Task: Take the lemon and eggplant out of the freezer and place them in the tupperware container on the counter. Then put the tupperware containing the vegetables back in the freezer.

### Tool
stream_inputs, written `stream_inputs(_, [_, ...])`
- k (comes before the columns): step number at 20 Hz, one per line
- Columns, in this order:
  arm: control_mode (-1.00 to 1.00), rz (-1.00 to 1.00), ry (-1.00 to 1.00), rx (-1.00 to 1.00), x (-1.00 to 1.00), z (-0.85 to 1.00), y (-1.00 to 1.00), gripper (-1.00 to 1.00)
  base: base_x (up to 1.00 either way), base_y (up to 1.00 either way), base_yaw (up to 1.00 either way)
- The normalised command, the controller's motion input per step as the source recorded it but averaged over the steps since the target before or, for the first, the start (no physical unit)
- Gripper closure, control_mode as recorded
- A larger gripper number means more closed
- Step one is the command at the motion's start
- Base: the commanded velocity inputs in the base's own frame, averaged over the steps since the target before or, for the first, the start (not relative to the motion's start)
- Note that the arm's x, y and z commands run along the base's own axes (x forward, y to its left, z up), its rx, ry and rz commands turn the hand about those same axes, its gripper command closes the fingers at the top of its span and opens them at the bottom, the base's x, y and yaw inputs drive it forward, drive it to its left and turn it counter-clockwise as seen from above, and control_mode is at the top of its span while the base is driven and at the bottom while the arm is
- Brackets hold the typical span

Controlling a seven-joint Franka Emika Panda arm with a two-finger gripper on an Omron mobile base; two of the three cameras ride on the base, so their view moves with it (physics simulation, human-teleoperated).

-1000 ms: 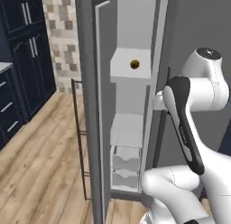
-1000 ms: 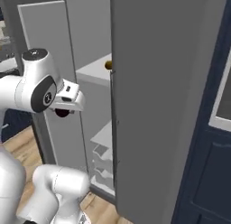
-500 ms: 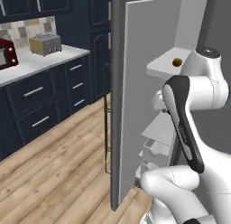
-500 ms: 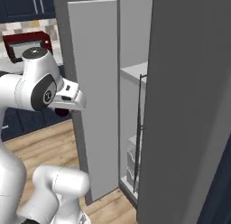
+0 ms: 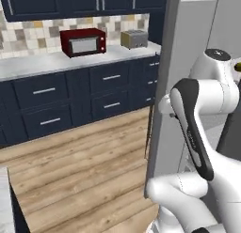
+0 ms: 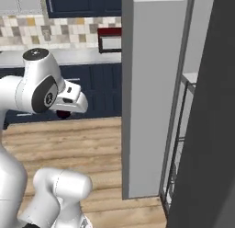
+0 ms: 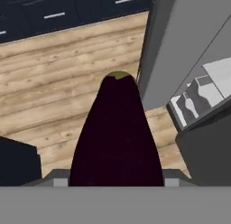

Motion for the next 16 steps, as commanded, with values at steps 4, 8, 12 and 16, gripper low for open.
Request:
stream_inputs(4, [1.00,0.00,0.00,0.00,0.00,0.00,0.00,1.00,-0.51,-0.01,0.73])
stream_inputs(8, [1.00,0.00,0.00,0.00,0.00,0.00,0.00,1.00,-0.04,0.05,0.51])
stream_inputs(12, [1.00,0.00,0.00,0.00,0.00,0.00,0.00,1.00,0.78,0.26,0.07])
stream_inputs(16, [1.00,0.00,0.00,0.00,0.00,0.00,0.00,1.00,1.00,0.21,0.00])
